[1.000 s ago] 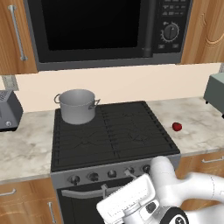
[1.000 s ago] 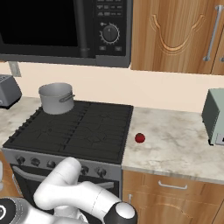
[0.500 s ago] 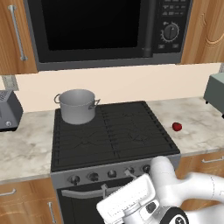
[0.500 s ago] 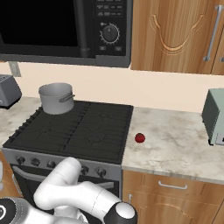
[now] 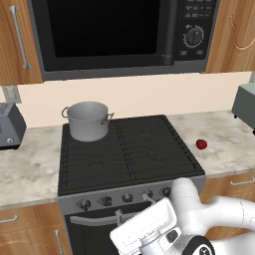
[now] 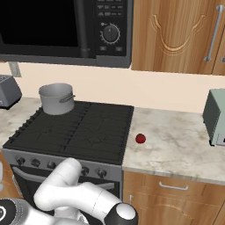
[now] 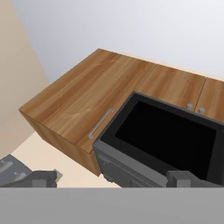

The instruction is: Turn on the burner for the pot on the stove. Wait thirty seconds for the pot to heat up. Then add the tomato to the pot.

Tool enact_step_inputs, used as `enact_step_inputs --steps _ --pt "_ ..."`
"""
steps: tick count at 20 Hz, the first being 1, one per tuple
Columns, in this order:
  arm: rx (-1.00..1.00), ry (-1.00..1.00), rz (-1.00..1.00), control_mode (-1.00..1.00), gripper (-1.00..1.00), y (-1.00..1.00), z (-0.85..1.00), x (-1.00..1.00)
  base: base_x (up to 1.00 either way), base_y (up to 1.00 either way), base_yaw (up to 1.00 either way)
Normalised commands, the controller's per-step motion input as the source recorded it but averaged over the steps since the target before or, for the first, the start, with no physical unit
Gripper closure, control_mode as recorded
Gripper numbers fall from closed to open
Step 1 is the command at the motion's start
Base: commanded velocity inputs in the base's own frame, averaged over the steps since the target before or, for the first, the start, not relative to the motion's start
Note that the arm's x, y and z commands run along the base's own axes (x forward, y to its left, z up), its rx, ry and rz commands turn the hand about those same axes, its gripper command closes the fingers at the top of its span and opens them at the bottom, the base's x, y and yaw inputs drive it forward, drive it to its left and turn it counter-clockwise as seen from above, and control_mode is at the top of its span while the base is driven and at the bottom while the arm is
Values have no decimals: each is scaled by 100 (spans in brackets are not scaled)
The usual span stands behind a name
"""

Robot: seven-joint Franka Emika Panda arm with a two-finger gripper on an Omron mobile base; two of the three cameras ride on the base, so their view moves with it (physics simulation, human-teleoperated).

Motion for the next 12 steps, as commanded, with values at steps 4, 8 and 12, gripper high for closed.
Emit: enact_step_inputs --steps 4,8,12 --pt "0 0 0 -100 -100 0 0 0 0 0 0" --pt "0 0 0 -100 -100 0 0 0 0 0 0" --pt "0 0 0 -100 -100 0 0 0 0 0 0"
